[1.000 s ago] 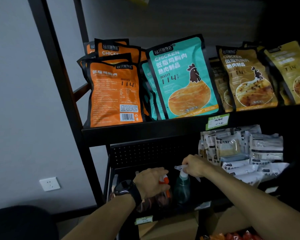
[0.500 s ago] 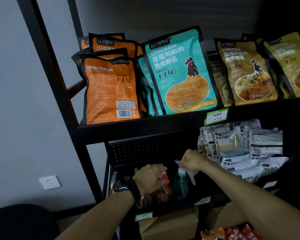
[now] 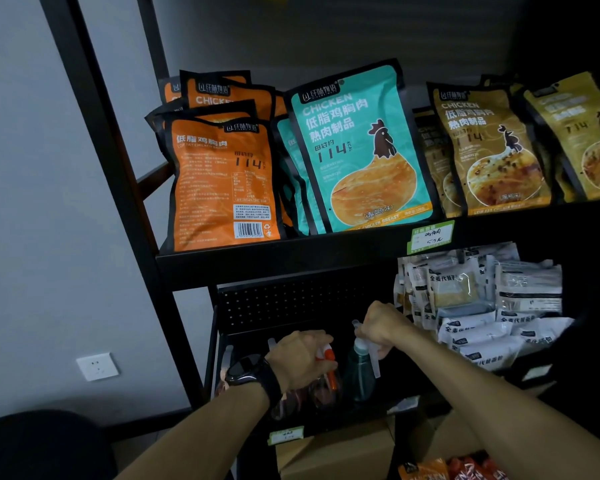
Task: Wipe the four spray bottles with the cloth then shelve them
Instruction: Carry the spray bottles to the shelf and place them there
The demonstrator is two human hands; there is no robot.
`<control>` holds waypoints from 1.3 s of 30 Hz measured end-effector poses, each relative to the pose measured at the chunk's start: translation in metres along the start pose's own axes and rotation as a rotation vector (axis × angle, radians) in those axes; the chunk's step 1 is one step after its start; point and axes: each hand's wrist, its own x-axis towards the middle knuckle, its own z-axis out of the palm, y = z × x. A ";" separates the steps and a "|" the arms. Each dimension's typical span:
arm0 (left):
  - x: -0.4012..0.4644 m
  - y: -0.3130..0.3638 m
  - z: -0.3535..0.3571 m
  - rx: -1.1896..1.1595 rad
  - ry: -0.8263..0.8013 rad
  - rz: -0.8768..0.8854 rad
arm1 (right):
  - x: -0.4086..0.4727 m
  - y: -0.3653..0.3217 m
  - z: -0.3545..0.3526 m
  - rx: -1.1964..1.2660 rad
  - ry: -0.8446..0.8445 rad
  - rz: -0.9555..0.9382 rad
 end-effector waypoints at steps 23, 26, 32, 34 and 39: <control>-0.041 -0.062 -0.041 -0.001 -0.235 -0.130 | -0.022 -0.036 0.021 -0.060 0.132 -0.357; -0.045 -0.067 -0.039 0.003 -0.210 -0.132 | -0.021 -0.044 0.038 -0.143 0.007 -0.271; -0.045 -0.071 -0.028 -0.025 -0.122 -0.135 | -0.020 -0.051 0.049 -0.195 0.004 -0.180; -0.044 -0.072 -0.027 -0.027 -0.095 -0.137 | -0.019 -0.052 0.049 -0.210 0.018 -0.168; -0.042 -0.073 -0.027 -0.043 -0.091 -0.118 | -0.015 -0.054 0.052 -0.238 0.032 -0.164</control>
